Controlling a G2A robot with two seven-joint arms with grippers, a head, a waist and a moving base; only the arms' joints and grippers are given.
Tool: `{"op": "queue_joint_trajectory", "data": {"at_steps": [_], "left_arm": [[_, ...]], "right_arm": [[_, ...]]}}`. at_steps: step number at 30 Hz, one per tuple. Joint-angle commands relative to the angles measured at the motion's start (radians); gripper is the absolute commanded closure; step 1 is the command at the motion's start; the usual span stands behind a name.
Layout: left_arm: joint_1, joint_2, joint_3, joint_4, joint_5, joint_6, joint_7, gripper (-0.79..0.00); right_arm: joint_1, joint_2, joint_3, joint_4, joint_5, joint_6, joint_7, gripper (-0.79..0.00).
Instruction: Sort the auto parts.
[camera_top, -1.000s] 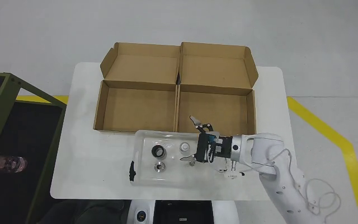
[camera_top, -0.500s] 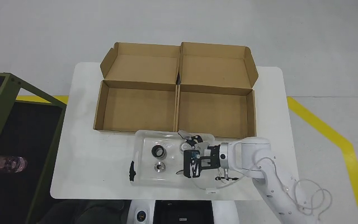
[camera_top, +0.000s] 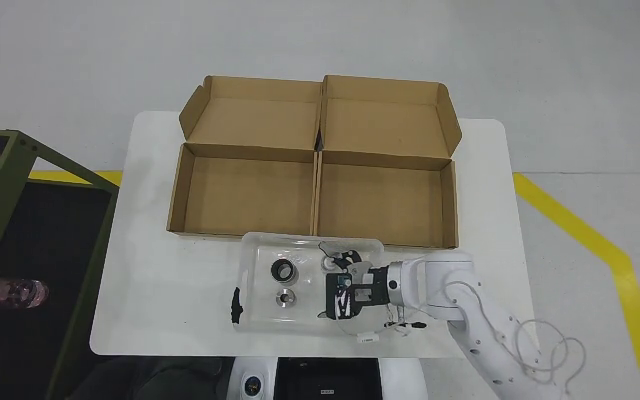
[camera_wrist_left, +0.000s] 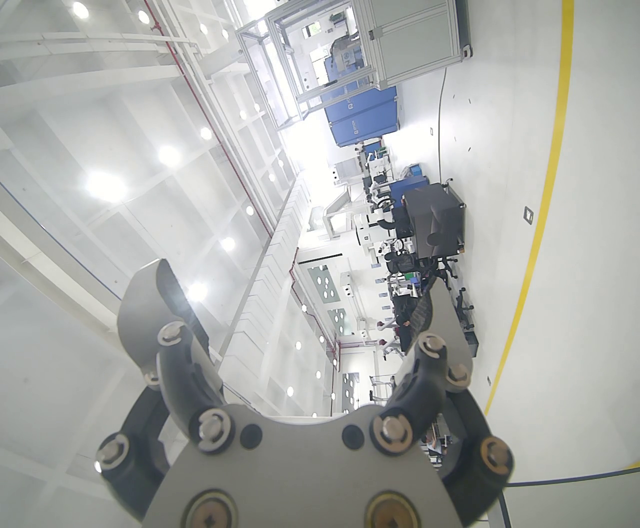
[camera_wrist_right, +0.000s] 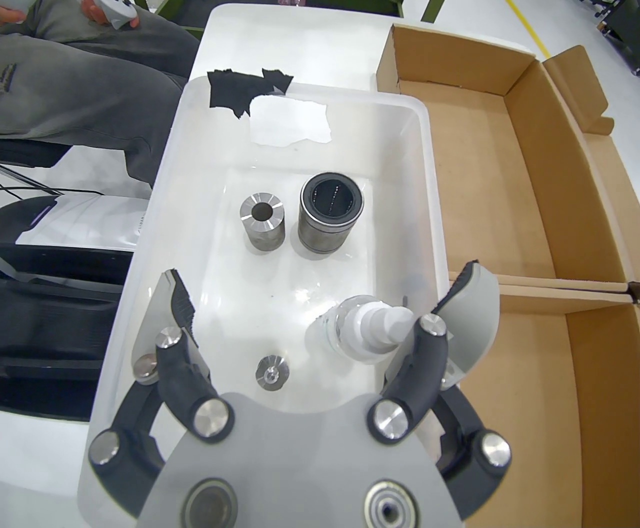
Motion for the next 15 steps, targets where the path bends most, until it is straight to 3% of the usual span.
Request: {"op": "queue_joint_trajectory", "data": {"at_steps": [1, 10, 15], "left_arm": [[0.0, 0.0, 0.0, 0.0, 0.0, 0.0, 0.0, -0.785], [0.0, 0.0, 0.0, 0.0, 0.0, 0.0, 0.0, -0.785], [0.0, 0.0, 0.0, 0.0, 0.0, 0.0, 0.0, -0.785]], "right_arm": [[0.002, 0.001, -0.003, 0.007, 0.003, 0.006, 0.004, -0.785], [0.006, 0.008, -0.003, 0.034, 0.011, 0.032, 0.024, -0.751], [0.015, 0.01, -0.014, 0.053, 0.006, 0.038, 0.026, -0.631]]}}
